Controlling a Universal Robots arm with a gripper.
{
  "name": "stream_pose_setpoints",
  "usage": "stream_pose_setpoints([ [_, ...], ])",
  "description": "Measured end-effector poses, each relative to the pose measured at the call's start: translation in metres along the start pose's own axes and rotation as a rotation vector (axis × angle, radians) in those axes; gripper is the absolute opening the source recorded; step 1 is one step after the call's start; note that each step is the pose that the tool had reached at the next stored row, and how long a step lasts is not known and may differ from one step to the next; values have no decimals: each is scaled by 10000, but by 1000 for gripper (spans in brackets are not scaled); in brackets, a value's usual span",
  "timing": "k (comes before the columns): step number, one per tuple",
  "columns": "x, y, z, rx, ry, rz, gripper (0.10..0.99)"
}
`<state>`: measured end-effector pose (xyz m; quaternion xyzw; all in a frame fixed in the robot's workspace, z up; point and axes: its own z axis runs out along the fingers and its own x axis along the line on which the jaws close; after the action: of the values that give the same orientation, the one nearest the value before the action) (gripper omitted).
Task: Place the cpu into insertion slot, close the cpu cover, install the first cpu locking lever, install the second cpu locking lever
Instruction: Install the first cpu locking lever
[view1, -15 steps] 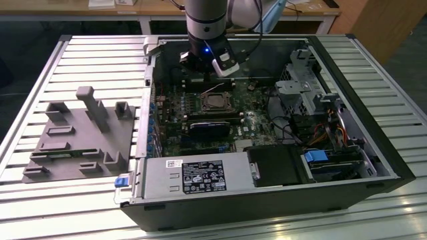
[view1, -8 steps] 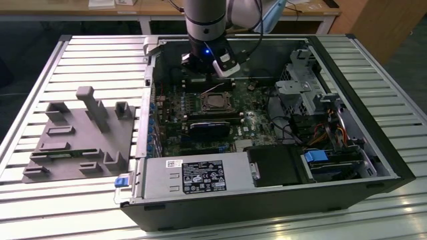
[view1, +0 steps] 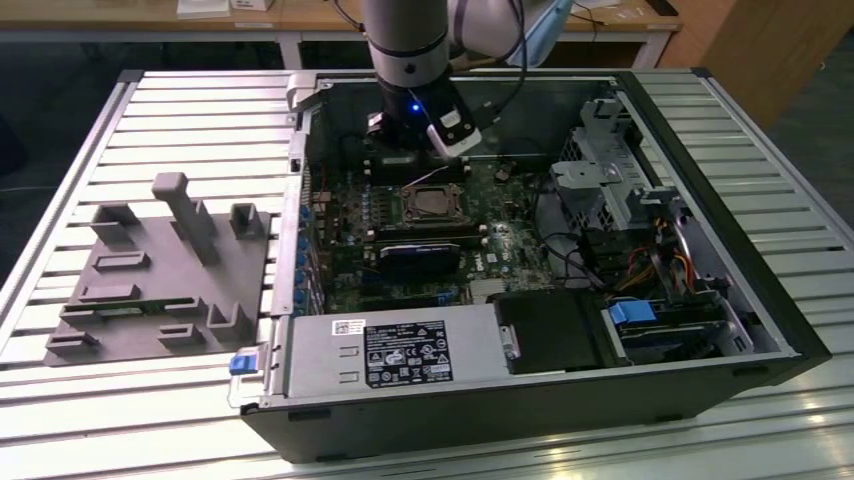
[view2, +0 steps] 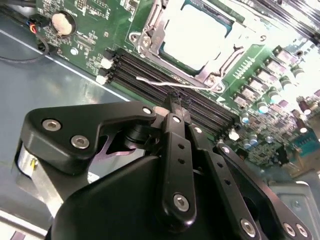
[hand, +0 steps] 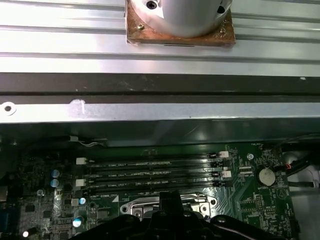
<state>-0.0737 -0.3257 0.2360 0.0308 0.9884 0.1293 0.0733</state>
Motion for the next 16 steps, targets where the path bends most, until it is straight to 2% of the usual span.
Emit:
stream_pose_setpoints([
  [4, 5, -4, 31, 188, -67, -39, 102],
  [11, 11, 2, 72, 238, -75, -47, 102],
  [16, 16, 25, 99, 332, -80, -58, 102],
])
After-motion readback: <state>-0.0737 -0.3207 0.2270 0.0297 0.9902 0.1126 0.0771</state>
